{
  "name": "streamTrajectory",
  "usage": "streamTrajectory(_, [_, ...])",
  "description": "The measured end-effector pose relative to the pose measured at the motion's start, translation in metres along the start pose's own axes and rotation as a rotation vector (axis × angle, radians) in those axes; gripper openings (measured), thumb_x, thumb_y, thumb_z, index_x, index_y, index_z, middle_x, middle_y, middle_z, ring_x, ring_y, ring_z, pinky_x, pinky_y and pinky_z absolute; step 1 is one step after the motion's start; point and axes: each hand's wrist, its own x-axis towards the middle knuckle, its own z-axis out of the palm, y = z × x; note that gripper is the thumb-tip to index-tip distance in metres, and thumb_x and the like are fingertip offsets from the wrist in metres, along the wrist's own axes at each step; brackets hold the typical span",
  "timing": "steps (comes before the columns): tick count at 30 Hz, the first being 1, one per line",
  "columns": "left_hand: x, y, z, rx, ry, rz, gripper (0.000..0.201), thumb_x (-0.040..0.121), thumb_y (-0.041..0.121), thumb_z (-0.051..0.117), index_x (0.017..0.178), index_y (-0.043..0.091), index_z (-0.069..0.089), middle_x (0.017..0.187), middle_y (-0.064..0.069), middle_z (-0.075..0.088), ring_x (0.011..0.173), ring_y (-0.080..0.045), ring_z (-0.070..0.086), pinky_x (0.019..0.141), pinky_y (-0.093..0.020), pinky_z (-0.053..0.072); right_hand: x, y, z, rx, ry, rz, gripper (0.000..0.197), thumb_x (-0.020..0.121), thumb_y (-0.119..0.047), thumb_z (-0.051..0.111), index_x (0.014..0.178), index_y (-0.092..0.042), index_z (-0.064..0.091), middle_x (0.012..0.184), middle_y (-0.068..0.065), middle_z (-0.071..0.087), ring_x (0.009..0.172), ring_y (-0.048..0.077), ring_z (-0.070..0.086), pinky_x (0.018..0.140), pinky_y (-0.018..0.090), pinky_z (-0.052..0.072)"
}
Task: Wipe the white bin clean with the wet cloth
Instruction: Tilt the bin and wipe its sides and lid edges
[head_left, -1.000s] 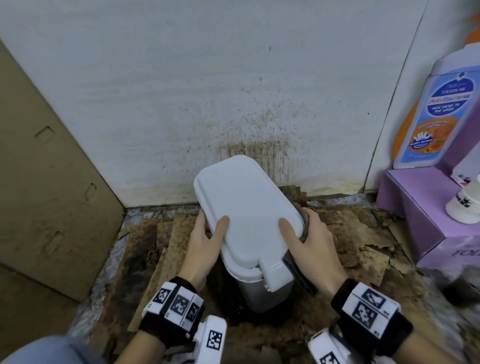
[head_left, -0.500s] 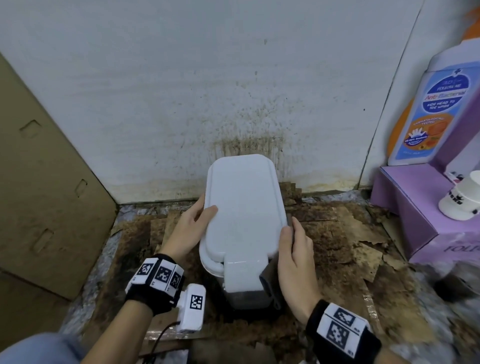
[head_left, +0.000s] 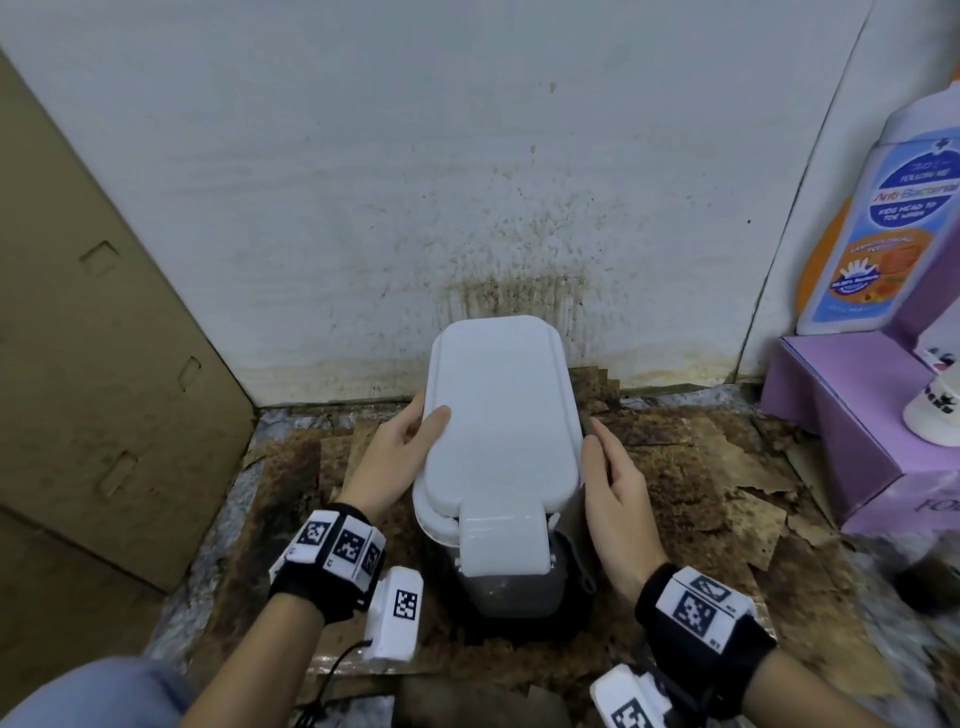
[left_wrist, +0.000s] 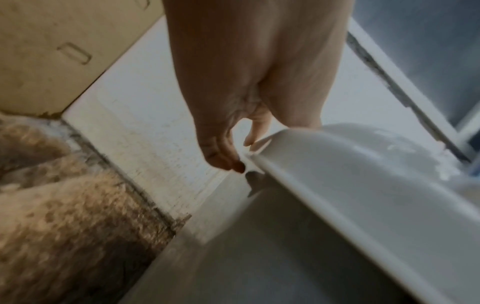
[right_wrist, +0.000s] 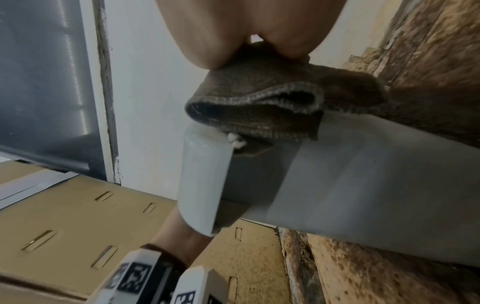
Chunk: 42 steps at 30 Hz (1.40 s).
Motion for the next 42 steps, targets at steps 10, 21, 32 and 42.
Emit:
streamTrajectory(10, [-0.019,0.032,-0.003,0.535,0.038,0.196,0.067,0.098,0.064,0.044,0.159,0.038,0.031,0.164,0.011,0.021,0.152,-0.015,0.022,0.123,-0.048,0.027,0.003,-0.004,0.0,0.074,-0.022,-0.042,0.036,0.107,-0.033,0.043,0.141,-0.028,0.055,0.138,-0.013,0.061,0.129,0.007,0.055,0.112,0.043,0.045])
streamTrajectory(21, [-0.034,0.03,0.031,0.694,-0.051,0.309,0.068,0.103,0.059,0.04,0.161,0.028,0.024,0.167,0.011,0.018,0.154,-0.006,0.011,0.127,-0.034,0.016,-0.001,-0.015,0.017,0.201,-0.105,-0.039,0.034,0.108,-0.027,0.042,0.138,-0.027,0.059,0.13,-0.018,0.066,0.123,0.003,0.06,0.106,0.033,0.049])
streamTrajectory(32, [-0.034,0.023,0.02,0.697,0.047,0.274,0.067,0.104,0.052,0.045,0.161,0.024,0.024,0.164,0.009,0.021,0.151,-0.007,0.014,0.126,-0.037,0.02,0.01,-0.003,0.042,0.205,0.084,0.038,0.04,0.108,-0.034,0.038,0.144,-0.028,0.052,0.142,-0.012,0.056,0.133,0.007,0.049,0.116,0.04,0.039])
streamTrajectory(42, [-0.032,0.017,-0.001,0.684,0.151,0.208,0.07,0.09,0.046,0.032,0.155,0.022,0.031,0.152,0.0,0.028,0.142,-0.02,0.024,0.113,-0.028,0.018,-0.007,0.002,0.081,0.06,0.019,-0.141,0.042,0.109,-0.03,0.033,0.148,-0.021,0.047,0.145,-0.009,0.053,0.136,0.002,0.045,0.118,0.032,0.036])
